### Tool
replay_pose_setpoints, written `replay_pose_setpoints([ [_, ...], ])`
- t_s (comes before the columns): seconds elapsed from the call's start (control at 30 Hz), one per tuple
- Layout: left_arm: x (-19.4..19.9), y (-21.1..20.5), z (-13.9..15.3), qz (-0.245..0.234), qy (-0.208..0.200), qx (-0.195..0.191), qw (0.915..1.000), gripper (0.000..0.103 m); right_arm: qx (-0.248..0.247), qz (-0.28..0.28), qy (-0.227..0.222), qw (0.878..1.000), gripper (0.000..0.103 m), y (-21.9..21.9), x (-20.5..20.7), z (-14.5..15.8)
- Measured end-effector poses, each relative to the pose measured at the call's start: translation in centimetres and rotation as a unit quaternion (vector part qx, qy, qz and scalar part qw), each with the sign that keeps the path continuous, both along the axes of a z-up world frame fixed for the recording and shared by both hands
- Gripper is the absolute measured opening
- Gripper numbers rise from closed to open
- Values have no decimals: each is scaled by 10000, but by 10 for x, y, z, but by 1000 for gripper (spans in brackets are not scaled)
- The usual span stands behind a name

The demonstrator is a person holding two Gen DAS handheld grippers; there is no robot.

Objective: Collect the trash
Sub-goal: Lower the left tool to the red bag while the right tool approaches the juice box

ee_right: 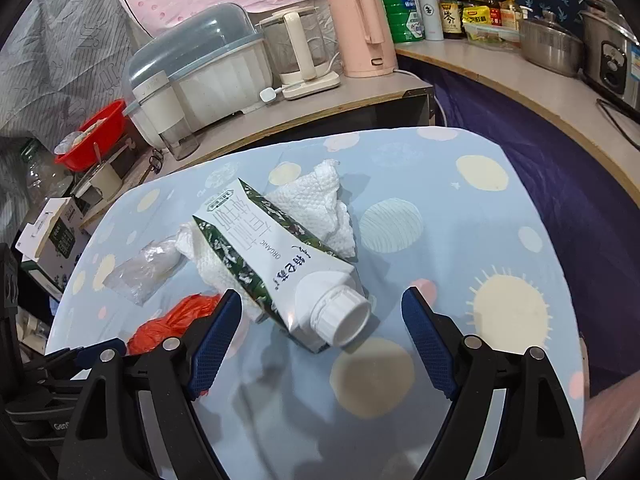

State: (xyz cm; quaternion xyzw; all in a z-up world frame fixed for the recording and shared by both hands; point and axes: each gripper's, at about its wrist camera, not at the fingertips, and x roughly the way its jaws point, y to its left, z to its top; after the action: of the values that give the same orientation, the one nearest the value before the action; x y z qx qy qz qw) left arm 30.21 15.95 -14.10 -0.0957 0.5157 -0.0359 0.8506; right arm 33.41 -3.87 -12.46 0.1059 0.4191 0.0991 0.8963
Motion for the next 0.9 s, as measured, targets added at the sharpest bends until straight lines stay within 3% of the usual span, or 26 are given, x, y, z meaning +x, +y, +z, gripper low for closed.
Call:
replay_pose_setpoints([
  [0.53,15,-4,-2,-63,-120,50,9999,87,183,273,-38,9995,78,13,19,-11],
  [0.9,14,-5,-3,-62,-145,68,9999,84,288,273,-111,9991,67,11,8,-6],
])
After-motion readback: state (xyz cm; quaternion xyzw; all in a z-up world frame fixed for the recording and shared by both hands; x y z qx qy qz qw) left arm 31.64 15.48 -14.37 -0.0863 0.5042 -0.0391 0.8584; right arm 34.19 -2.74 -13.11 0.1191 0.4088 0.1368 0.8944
